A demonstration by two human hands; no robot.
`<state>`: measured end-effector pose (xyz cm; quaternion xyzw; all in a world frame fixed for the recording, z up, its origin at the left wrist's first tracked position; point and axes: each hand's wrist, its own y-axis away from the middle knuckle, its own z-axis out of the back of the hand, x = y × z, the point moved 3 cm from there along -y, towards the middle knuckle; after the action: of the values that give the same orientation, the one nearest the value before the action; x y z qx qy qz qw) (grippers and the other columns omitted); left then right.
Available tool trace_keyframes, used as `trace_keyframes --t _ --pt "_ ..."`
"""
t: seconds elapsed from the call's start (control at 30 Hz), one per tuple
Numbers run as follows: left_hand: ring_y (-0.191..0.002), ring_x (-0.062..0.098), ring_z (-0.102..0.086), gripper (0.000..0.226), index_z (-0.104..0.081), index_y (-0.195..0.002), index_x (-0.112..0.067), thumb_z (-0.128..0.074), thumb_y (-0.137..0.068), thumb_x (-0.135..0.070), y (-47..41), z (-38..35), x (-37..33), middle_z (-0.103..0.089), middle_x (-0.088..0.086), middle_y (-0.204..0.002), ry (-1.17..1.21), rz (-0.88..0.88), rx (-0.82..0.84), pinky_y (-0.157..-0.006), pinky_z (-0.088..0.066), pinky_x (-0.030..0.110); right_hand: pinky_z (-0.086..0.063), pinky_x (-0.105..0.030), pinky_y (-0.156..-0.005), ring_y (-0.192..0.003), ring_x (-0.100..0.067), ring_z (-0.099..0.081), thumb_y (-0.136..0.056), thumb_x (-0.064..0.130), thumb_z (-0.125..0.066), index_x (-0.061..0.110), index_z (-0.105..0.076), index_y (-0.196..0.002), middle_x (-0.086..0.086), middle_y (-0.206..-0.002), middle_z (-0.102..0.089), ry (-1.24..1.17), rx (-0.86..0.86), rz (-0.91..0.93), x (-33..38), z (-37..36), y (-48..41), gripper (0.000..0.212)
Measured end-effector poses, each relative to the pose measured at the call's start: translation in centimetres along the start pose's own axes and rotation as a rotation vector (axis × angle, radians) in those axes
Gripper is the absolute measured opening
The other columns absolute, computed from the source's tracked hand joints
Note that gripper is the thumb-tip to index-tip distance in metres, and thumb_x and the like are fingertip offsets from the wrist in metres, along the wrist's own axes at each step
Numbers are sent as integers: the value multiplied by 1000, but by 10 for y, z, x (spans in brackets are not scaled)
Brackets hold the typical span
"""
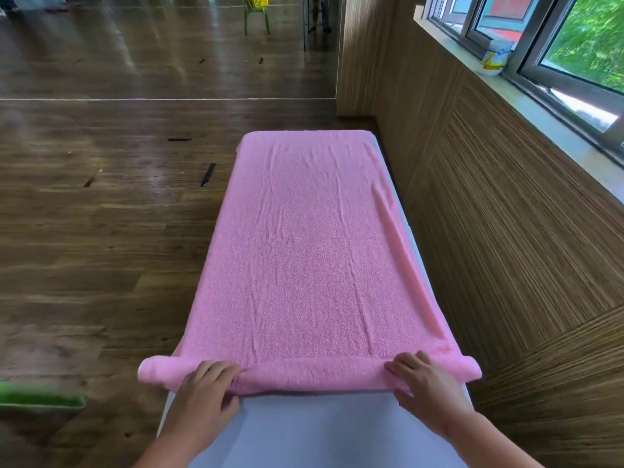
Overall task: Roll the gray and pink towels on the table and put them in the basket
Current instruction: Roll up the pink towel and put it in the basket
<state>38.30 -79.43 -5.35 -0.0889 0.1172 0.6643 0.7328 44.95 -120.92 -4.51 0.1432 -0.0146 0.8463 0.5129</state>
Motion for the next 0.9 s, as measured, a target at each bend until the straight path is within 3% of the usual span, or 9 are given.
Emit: trace_keyframes --t 0.1,0.2,0.3,0.4,0.5,0.63,0.73,0.8,0.9 --pt "-96 6 -49 38 -71 -99 -36 -49 -67 -35 -3 1 3 -65 -22 -101 -56 11 42 -73 -52 29 -52 -28 -54 -75 -11 -49 -70 32 -74 31 -70 -78 16 -78 -59 97 -14 20 1 2 -10 9" --pt "-88 7 -44 26 -68 -81 -36 -46 -68 -38 -4 3 -1 -56 -22 -87 -124 -23 17 -63 -45 27 -46 -30 -71 -89 -12 -44 -89 38 -45 24 -71 -87 10 -90 -57 84 118 -1 -3 5 -15 30" --pt "-81 12 -47 16 -60 -68 -32 -45 -72 -37 -4 5 -2 -42 -18 -83 -176 -30 5 -62 -42 30 -36 -31 -66 -85 -12 -48 -93 39 -45 21 -69 -91 7 -97 -50 44 209 -54 -3 14 -15 30" --pt "-80 16 -51 18 -66 -84 -33 -49 -78 -32 -13 6 1 -43 -13 -86 -149 37 -42 -63 -46 34 -46 -34 -71 -87 -17 -60 -97 31 -46 28 -68 -107 7 -104 -53 -17 160 -159 -6 13 -20 24" --pt "-87 14 -58 34 -66 -106 -34 -68 -80 -12 -17 5 0 -51 -13 -99 -1 118 -37 -66 -53 32 -48 -36 -72 -92 -19 -61 -91 14 -50 29 -63 -110 9 -105 -57 -74 45 -188 -6 11 -19 28" --pt "-99 7 -53 45 -65 -111 -34 -67 -68 -21 -12 2 -4 -57 -19 -111 -4 14 8 -82 -52 27 -46 -22 -65 -92 -11 -58 -74 27 -70 32 -68 -100 19 -98 -64 -31 5 -23 -5 7 -8 27" --pt "-91 7 -48 34 -69 -93 -35 -54 -63 -33 -18 7 -2 -63 -20 -96 -71 -17 -2 -72 -55 30 -41 -18 -54 -71 -8 -56 -63 31 -79 32 -70 -73 21 -73 -61 58 -37 57 -1 8 -10 13" --pt "-82 8 -43 21 -65 -76 -33 -47 -64 -36 -21 8 -2 -58 -21 -81 -117 -39 -8 -65 -51 29 -32 -18 -53 -66 -8 -48 -67 37 -68 29 -69 -62 19 -62 -58 128 14 64 -2 12 -16 9" --pt "-79 9 -38 13 -55 -63 -30 -47 -69 -37 -21 8 -1 -48 -18 -72 -183 -67 -27 -61 -41 28 -32 -20 -57 -78 -9 -42 -81 35 -52 23 -70 -75 14 -78 -56 68 86 17 -6 12 -20 22"
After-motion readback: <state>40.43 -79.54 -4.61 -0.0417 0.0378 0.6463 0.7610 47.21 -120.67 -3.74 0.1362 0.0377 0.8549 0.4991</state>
